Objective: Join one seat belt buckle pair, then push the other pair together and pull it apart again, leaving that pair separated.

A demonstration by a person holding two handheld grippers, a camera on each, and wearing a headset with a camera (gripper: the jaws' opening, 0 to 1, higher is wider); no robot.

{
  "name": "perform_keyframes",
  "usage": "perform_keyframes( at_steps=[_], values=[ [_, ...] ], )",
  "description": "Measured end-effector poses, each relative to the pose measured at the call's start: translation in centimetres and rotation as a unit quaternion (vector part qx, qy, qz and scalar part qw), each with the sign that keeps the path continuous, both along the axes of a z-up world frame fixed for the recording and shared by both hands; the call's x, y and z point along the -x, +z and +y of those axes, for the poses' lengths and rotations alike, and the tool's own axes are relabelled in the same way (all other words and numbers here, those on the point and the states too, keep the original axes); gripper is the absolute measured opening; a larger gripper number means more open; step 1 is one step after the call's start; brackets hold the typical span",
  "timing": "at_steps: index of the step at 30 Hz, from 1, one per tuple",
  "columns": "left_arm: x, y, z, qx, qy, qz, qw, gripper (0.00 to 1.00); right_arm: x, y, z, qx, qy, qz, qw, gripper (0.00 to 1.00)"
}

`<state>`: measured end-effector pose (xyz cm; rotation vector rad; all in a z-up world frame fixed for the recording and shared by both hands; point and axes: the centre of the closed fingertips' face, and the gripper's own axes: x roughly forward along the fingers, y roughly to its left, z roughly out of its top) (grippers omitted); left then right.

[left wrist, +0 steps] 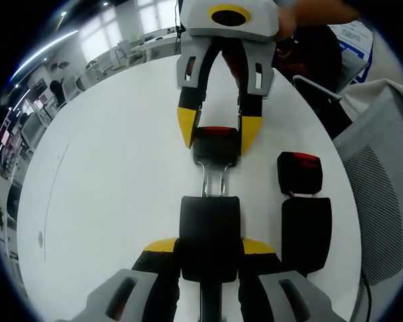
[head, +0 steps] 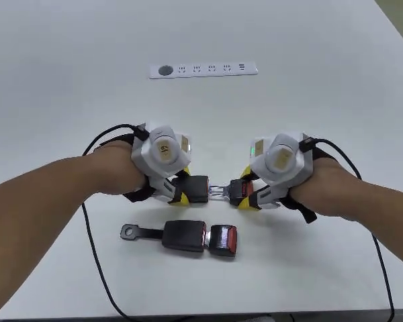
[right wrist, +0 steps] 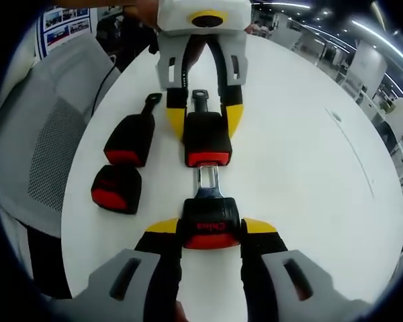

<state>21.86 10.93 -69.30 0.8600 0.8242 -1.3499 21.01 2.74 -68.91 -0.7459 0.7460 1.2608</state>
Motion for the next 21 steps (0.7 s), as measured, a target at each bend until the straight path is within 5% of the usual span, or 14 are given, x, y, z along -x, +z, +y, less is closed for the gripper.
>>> perform_keyframes(
  at_steps=[21],
  values=[
    [0.12, 0.08, -0.15, -0.001, 0.001, 0.002, 1.0, 0.33, -0.2, 0.24, 0.87, -0.01, 0.009, -0.007, 0.9999, 0.32]
  ],
)
